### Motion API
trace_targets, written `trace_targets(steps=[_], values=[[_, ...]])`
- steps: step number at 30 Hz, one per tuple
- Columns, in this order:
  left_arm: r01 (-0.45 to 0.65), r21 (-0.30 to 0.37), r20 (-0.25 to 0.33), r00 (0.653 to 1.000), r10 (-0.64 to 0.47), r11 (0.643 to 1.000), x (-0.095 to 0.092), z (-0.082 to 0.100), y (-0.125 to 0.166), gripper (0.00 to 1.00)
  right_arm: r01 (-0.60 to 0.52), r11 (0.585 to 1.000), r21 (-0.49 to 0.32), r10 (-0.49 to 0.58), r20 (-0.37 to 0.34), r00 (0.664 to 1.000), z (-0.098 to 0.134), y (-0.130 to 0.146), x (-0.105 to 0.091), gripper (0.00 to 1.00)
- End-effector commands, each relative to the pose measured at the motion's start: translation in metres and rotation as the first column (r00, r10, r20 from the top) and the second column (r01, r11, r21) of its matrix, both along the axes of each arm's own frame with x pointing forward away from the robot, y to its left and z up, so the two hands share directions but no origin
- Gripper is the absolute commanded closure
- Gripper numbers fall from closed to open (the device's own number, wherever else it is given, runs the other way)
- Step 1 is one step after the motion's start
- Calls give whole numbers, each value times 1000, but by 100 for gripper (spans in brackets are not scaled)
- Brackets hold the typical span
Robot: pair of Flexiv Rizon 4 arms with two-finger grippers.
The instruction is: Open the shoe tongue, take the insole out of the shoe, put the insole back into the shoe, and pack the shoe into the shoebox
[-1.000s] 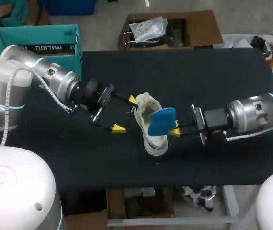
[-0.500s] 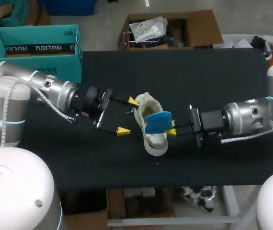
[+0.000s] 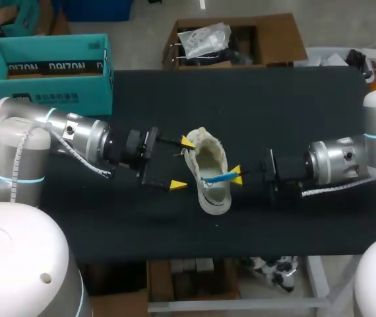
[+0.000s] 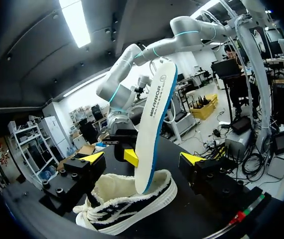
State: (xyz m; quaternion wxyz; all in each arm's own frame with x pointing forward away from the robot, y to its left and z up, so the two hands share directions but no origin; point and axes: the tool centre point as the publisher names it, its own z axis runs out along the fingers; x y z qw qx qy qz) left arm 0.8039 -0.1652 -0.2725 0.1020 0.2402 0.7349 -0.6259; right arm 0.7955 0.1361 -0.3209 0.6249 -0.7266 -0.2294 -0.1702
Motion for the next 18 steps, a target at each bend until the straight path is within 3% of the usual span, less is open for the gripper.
trace_targets(steps=[1,18], values=[[-15,-27,23,1000,16,1000,5,-11,-10,0,27,999,-22,-27,0,1000,-2,8,8,100],[-15,-27,23,1000,16,1000,5,-11,-10,0,27,999,-22,-27,0,1000,-2,8,8,100]])
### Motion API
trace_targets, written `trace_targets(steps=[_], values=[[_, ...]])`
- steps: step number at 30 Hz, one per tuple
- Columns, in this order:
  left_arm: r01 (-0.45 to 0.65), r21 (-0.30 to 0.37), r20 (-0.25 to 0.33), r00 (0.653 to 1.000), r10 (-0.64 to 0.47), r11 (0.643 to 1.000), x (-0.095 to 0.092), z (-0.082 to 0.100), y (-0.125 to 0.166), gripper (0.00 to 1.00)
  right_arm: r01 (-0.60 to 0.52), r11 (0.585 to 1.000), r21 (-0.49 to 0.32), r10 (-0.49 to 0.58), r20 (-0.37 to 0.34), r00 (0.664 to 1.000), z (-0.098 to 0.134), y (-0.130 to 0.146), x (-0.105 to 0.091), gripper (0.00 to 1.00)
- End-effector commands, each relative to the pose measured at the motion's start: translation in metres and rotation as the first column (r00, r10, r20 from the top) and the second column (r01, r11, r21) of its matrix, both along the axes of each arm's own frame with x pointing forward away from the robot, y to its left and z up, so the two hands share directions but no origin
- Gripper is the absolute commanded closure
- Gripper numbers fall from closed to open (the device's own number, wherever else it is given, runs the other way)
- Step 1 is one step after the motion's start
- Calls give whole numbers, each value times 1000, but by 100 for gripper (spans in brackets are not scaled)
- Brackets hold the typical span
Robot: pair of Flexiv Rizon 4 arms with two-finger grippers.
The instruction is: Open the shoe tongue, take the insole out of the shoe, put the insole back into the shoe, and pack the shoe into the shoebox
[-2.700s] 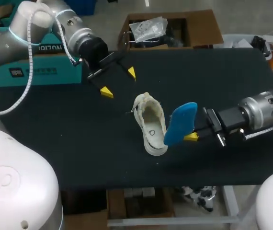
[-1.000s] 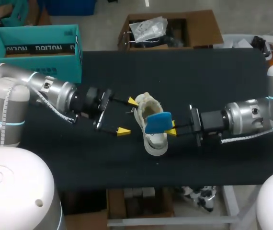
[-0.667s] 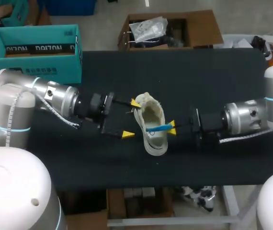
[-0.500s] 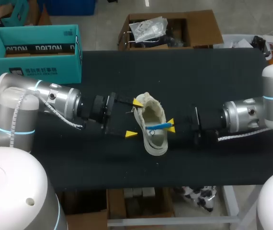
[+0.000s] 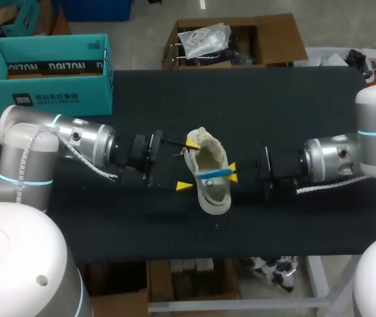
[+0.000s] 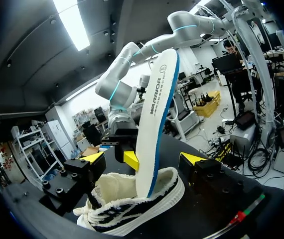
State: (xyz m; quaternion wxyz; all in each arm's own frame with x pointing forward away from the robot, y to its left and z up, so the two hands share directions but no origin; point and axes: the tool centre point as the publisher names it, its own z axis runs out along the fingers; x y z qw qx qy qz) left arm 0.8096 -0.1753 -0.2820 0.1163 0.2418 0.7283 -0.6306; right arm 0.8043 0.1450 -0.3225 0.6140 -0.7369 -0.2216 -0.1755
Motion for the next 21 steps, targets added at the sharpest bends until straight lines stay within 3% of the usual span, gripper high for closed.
trace_targets(steps=[1,7,9,13,17,21], values=[[-4,-5,0,1000,4,1000,-1,-2,0,0,1,1000,1,-1,1,1000,0,-1,-1,100],[-4,-5,0,1000,4,1000,-1,-2,0,0,1,1000,1,-1,1,1000,0,-1,-1,100],[12,-23,28,1000,-11,1000,-2,-2,1,0,-1,1000,16,1,27,1000,2,-1,0,100],[7,4,108,994,-7,1000,0,-5,1,0,9,1000,0,-9,66,998,4,2,4,100],[19,-18,131,991,-16,1000,1,-6,0,0,6,1000,7,-6,67,998,2,6,4,100],[22,10,169,985,-24,1000,4,-11,-4,0,17,1000,-6,-16,68,998,-2,9,4,100]])
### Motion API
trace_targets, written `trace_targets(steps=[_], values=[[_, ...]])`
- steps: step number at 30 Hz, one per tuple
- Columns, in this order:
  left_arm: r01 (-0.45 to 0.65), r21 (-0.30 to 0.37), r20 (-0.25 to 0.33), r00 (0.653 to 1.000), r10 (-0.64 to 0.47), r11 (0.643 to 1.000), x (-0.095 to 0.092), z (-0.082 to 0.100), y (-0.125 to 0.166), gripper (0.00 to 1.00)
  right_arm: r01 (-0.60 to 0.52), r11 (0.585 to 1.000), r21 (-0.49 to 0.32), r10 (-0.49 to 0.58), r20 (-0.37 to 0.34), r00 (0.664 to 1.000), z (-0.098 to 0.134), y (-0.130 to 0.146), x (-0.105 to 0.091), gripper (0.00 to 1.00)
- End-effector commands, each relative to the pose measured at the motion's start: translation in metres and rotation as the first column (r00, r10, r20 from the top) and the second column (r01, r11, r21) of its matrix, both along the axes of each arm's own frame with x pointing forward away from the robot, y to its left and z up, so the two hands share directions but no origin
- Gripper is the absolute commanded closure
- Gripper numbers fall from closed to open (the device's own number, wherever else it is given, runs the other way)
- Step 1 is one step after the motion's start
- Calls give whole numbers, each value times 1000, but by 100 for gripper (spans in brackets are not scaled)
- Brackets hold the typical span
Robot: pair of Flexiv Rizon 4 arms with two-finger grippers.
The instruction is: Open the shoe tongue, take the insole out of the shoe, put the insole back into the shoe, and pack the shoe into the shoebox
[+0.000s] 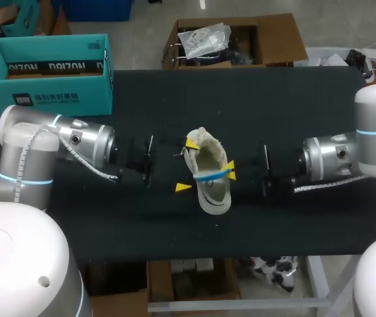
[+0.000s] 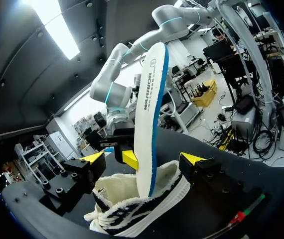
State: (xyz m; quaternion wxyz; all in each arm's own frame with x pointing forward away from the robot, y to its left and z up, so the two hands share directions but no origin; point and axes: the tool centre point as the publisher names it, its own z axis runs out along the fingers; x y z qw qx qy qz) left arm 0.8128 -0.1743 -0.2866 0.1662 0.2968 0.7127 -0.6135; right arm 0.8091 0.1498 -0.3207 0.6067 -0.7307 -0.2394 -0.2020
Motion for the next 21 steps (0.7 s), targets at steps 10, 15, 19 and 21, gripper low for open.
trace_targets(steps=[10,15,19,21], values=[[31,23,5,1000,-31,999,6,-18,-13,100,64,998,13,-64,51,997,-9,5,1,100],[28,34,-6,1000,-28,999,10,-26,-14,100,101,995,26,-102,70,992,-9,2,2,100],[35,33,-22,999,-35,999,11,-33,-18,100,110,993,29,-112,73,991,-10,0,3,100],[38,31,-26,999,-37,999,12,-35,-19,100,110,994,28,-111,70,991,-11,1,4,100]])
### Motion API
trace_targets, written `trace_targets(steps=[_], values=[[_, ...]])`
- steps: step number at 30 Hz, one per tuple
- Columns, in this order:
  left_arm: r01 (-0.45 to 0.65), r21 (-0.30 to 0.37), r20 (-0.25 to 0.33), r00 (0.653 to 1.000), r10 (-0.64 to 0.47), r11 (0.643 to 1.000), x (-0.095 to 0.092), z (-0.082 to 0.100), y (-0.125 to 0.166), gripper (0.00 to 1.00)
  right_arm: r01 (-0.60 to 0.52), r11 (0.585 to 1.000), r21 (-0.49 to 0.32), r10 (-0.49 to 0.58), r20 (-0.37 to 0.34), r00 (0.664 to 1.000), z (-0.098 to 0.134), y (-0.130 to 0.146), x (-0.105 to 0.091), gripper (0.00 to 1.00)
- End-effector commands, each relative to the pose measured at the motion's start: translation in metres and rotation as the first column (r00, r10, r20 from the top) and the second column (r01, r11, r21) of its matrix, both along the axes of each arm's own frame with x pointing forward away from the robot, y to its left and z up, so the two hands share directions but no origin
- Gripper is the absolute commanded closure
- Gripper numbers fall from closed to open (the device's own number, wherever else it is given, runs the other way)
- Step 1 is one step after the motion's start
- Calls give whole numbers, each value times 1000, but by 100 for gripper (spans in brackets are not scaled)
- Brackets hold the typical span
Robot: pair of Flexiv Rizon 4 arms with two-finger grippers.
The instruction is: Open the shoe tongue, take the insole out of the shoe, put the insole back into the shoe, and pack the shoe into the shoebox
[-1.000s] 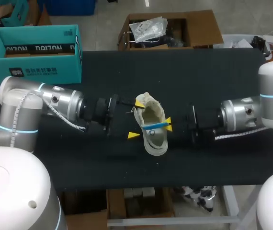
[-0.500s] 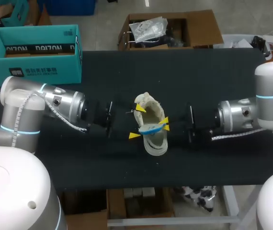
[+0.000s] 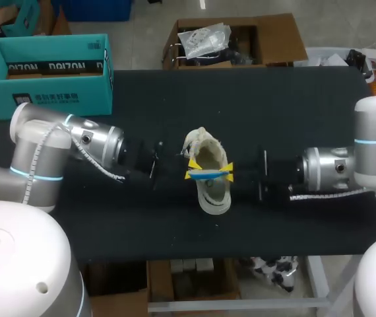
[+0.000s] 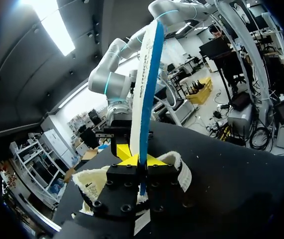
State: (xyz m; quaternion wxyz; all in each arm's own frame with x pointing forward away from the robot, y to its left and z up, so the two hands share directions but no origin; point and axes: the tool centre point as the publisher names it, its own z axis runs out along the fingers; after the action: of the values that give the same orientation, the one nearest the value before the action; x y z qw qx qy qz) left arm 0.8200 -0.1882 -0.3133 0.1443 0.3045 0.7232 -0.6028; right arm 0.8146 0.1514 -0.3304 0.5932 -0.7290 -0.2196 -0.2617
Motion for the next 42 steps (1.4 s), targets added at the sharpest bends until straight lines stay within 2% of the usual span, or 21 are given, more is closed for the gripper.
trace_targets(steps=[1,6,10,11,13,14,15,21,25,27,28,31,32,34,42], values=[[10,-12,-9,1000,-11,1000,5,-9,-6,100,5,1000,6,-5,1,1000,-2,-1,-1,100],[45,-15,-2,999,-45,999,4,-8,-8,100,3,1000,9,-3,1,1000,-3,-1,0,100],[74,6,42,996,-74,997,6,-6,-7,100,-10,1000,-1,10,3,1000,-2,0,1,100],[82,10,54,995,-82,997,6,-5,-6,100,-8,1000,-13,8,1,1000,-2,0,1,73],[91,27,71,993,-93,995,7,-3,-5,100,-10,999,-38,11,2,1000,-1,0,1,34],[90,32,79,993,-93,995,8,-2,-4,100,-11,998,-54,11,4,1000,0,-1,1,23],[91,41,86,992,-94,995,10,-2,-3,100,-11,997,-73,11,7,1000,1,-1,0,18],[110,92,116,986,-120,990,15,0,0,100,2,985,-175,3,29,1000,3,-2,-4,24],[123,105,115,984,-135,987,15,0,1,100,13,985,-175,-7,36,999,2,-5,-7,27],[126,110,115,984,-139,986,15,0,1,100,26,984,-177,-19,37,999,1,-5,-9,40],[129,110,113,984,-141,986,15,0,2,100,26,984,-179,-20,36,999,1,-5,-10,50],[144,104,111,982,-155,984,14,1,3,100,29,983,-184,-22,35,999,0,-4,-12,57],[149,100,109,981,-160,984,14,1,3,100,30,983,-184,-24,36,999,0,-3,-13,64],[162,97,108,979,-173,982,12,3,4,100,32,982,-185,-26,36,999,0,-2,-14,69],[188,110,94,975,-199,976,8,3,4,100,47,979,-199,-38,51,998,2,3,-17,73]])
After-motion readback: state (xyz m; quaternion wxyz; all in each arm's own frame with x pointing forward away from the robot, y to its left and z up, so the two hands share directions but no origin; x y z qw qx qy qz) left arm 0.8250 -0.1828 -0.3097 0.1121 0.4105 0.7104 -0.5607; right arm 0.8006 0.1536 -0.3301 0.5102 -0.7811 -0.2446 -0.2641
